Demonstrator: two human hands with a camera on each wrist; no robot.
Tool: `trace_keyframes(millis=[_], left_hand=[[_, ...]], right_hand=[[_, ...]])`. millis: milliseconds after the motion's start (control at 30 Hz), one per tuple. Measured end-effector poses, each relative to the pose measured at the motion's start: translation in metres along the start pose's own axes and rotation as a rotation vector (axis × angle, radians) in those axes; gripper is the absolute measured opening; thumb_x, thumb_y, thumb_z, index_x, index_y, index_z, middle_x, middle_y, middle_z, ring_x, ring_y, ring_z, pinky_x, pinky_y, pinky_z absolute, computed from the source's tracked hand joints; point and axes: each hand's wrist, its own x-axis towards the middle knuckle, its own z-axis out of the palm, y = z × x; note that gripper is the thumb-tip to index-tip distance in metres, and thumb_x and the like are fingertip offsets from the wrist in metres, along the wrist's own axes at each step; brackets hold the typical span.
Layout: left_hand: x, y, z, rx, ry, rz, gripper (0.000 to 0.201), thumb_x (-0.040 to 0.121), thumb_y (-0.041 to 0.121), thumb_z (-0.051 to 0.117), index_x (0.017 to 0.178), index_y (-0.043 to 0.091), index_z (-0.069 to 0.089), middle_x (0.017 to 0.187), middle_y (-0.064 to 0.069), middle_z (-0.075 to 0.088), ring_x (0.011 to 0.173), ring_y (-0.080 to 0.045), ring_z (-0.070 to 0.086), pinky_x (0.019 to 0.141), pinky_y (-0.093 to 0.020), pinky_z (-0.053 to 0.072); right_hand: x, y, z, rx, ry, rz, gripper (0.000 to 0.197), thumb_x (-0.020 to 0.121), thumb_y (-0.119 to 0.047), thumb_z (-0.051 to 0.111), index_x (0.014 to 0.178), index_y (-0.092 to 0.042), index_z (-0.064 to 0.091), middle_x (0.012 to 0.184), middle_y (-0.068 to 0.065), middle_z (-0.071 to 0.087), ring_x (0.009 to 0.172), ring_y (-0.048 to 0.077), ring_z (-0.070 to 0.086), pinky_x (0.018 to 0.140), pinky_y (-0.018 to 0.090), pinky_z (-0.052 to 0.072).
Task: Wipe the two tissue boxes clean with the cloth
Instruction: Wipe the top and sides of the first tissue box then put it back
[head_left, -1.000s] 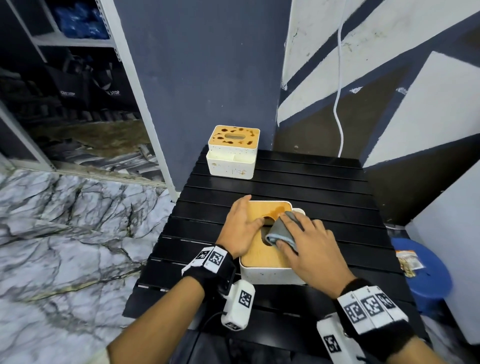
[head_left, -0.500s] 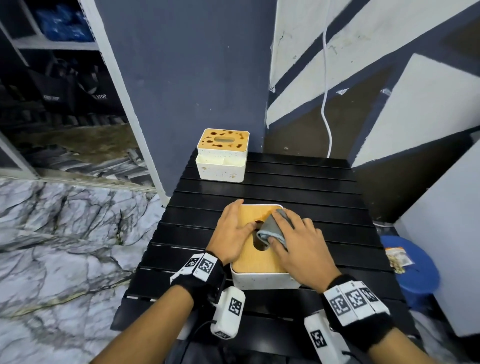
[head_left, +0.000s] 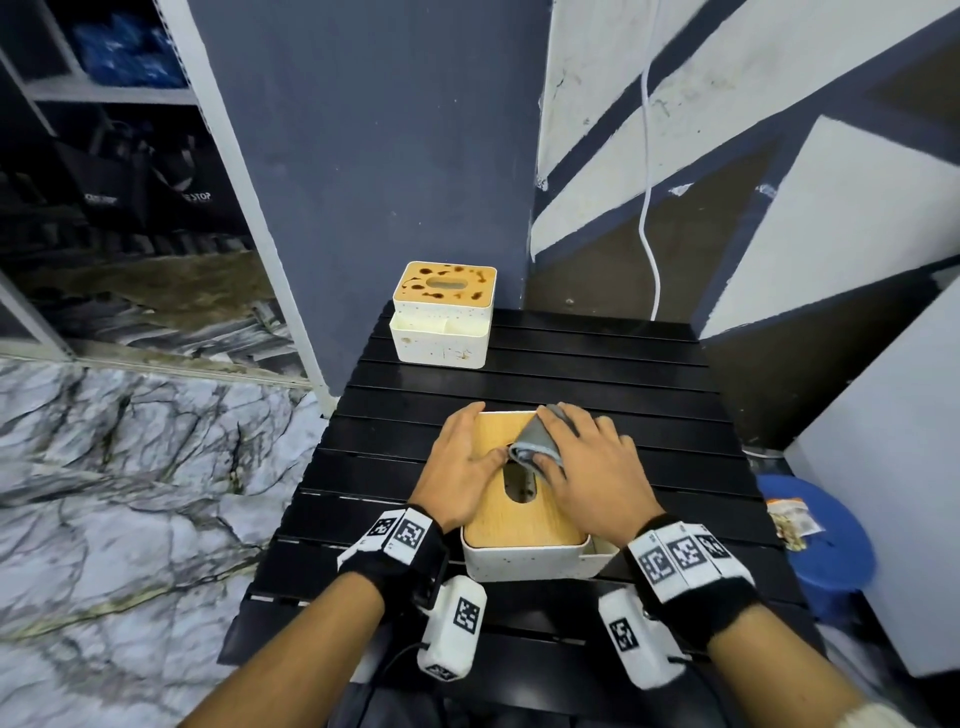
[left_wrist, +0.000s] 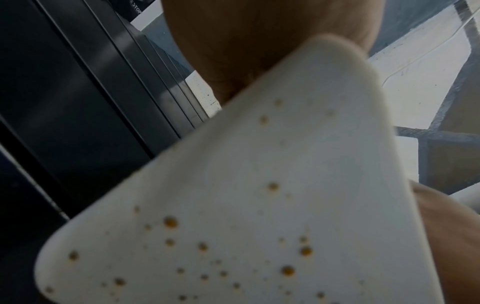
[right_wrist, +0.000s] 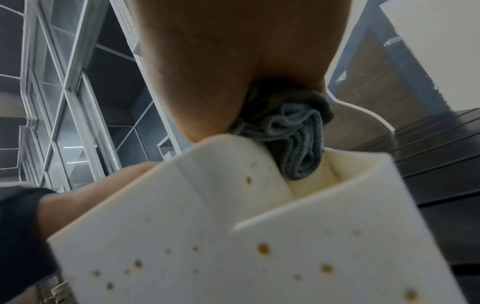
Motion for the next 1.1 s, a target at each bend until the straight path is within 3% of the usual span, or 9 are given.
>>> trace_keyframes(millis=[167, 267, 533, 800, 1100], left_hand=[[0.0, 0.0, 0.001, -0.017, 0.007, -0.015, 0.065, 0.101, 0.028, 0.057, 0.156, 0.019, 0.024, 0.161, -0.001, 0.028, 0.145, -0.019, 0.031, 0.115, -0.029, 0.025], [-0.001, 0.0, 0.001, -0.015, -0.002, -0.005, 0.065, 0.101, 0.029, 0.058, 0.156, 0.02, 0.026, 0.16, 0.0, 0.029, 0.145, -0.018, 0.03, 0.111, -0.025, 0.024], [0.001, -0.002, 0.002, -0.026, 0.003, 0.002, 0.063, 0.101, 0.027, 0.057, 0.156, 0.021, 0.026, 0.16, 0.002, 0.03, 0.144, -0.016, 0.032, 0.107, -0.021, 0.024], [0.001, 0.0, 0.003, -0.053, 0.008, -0.022, 0.063, 0.1, 0.027, 0.058, 0.155, 0.021, 0.027, 0.159, 0.0, 0.032, 0.144, -0.019, 0.033, 0.11, -0.026, 0.025], [0.002, -0.001, -0.001, -0.025, -0.014, 0.001, 0.064, 0.099, 0.027, 0.059, 0.155, 0.022, 0.028, 0.157, 0.002, 0.033, 0.141, -0.016, 0.036, 0.111, -0.028, 0.029]], right_hand=[[-0.033, 0.0, 0.001, 0.021, -0.007, -0.038, 0.058, 0.097, -0.051, 0.036, 0.149, -0.029, 0.021, 0.152, -0.007, 0.024, 0.119, 0.018, 0.039, 0.093, 0.035, 0.039], [-0.048, -0.001, 0.0, -0.022, -0.009, -0.047, 0.058, 0.097, -0.052, 0.034, 0.149, -0.03, 0.021, 0.152, -0.008, 0.024, 0.119, 0.018, 0.041, 0.093, 0.034, 0.041], [0.01, -0.003, 0.0, -0.029, 0.002, 0.034, 0.057, 0.098, -0.048, 0.033, 0.15, -0.028, 0.018, 0.153, 0.0, 0.025, 0.13, 0.024, 0.034, 0.102, 0.043, 0.034], [-0.04, 0.002, -0.006, -0.018, -0.047, -0.063, 0.059, 0.097, -0.051, 0.034, 0.149, -0.029, 0.02, 0.153, -0.007, 0.022, 0.12, 0.018, 0.039, 0.095, 0.035, 0.039], [0.018, 0.006, -0.008, -0.017, -0.044, -0.013, 0.057, 0.097, -0.047, 0.036, 0.149, -0.03, 0.02, 0.15, -0.002, 0.029, 0.128, 0.023, 0.034, 0.101, 0.043, 0.035]])
